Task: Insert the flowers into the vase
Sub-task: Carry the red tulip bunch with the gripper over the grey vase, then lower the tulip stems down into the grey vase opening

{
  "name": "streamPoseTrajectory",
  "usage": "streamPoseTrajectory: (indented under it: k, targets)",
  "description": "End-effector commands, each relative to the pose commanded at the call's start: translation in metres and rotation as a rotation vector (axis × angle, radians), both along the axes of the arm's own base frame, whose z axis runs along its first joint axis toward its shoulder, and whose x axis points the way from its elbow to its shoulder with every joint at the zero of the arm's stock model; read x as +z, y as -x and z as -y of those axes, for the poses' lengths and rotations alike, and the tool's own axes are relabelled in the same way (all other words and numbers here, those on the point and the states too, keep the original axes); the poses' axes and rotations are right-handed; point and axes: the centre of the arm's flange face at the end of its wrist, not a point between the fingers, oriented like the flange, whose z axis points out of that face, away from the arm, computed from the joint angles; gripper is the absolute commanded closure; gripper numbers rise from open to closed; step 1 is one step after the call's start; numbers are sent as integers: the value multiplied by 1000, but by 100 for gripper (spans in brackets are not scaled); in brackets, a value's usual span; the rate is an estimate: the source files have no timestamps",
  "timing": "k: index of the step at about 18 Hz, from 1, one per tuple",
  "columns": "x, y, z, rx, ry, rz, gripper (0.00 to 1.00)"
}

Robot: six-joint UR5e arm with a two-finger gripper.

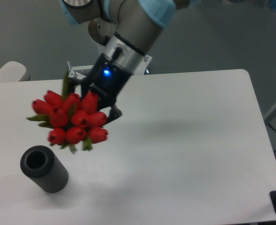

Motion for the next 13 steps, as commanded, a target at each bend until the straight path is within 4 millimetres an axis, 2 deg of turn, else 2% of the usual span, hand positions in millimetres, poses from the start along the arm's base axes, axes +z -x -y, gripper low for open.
streamPoseTrajectory:
  k: [5,8,13]
  targets:
    - [6,-4,-4,-17,-46,-50,66]
    - [10,-14,-9,-37,-55,-54,66]
    - [14,-15,-13,-45,-70,-53,66]
